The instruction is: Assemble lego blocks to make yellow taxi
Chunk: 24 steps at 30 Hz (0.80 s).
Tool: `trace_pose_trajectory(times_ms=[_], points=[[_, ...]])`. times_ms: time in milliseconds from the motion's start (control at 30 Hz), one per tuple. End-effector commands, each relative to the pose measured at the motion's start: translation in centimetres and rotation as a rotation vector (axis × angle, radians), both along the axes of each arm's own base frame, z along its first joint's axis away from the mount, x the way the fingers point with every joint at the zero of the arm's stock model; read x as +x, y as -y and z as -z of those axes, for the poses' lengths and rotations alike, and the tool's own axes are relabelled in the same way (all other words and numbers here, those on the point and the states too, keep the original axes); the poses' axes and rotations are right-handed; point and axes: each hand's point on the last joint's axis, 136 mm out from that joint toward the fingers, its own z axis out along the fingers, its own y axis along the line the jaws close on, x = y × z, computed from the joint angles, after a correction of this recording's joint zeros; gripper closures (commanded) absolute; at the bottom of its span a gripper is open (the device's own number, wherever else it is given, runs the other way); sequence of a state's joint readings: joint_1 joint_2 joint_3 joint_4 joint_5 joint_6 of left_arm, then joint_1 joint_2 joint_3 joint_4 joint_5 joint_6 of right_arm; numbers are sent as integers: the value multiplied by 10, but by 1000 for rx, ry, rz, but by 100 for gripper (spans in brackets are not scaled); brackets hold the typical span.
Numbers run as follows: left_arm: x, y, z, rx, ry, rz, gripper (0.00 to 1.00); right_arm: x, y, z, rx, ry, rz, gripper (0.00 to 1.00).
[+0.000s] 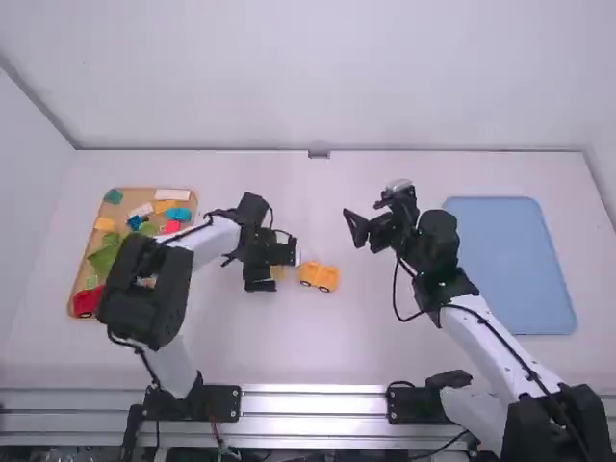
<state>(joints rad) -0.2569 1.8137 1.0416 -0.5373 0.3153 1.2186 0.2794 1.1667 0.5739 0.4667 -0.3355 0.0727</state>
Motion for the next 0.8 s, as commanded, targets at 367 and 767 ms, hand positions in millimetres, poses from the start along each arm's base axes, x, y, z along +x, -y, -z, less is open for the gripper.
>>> trace_pose_trajectory(times_ms=[367,767], points=[[17,-5,-47,-515,158,7,1,-1,-1,6,-21,-6,-13,2],[3,2,-34,-668,133,-49,1,14,-20,15,-55,75,-60,2]])
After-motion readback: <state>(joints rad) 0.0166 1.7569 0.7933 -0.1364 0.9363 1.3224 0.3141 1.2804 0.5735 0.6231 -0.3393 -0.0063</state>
